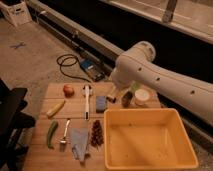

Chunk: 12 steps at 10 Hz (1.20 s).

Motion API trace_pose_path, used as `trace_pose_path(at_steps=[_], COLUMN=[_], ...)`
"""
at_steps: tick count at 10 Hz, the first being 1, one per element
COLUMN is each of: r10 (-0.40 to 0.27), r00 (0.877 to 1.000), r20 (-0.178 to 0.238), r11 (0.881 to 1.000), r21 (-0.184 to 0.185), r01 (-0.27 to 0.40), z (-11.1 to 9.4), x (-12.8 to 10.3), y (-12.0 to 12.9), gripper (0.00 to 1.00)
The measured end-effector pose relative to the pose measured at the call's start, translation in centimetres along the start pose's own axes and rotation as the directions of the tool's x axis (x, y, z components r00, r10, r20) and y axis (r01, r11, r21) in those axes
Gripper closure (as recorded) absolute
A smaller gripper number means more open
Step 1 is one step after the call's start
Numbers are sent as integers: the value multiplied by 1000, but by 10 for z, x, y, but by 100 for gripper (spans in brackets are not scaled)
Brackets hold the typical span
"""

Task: Place apple in table surface

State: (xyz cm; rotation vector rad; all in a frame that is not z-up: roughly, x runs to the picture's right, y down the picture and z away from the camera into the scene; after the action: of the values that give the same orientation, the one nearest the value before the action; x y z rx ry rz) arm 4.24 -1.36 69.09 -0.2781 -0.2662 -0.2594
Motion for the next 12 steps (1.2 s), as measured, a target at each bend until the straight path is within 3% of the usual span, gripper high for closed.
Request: trace_pose_path(at_steps=[1,3,4,7,8,10,12], r10=[-15,-33,-47,-74,-71,-74,-72], r00=[998,991,980,949,940,937,938], r20=[57,131,192,305,333,343,339], r11=[1000,999,997,992,990,989,989], r21=[21,47,68,121,139,147,147], r01=[13,27,35,39,26,25,23], z=[22,48,66,104,120,135,136], x=[-16,-41,-59,-101,-117,-137,-135], y=[-23,-46,-60,-84,-92,-98,-98], gripper=[35,35,35,35,35,35,35])
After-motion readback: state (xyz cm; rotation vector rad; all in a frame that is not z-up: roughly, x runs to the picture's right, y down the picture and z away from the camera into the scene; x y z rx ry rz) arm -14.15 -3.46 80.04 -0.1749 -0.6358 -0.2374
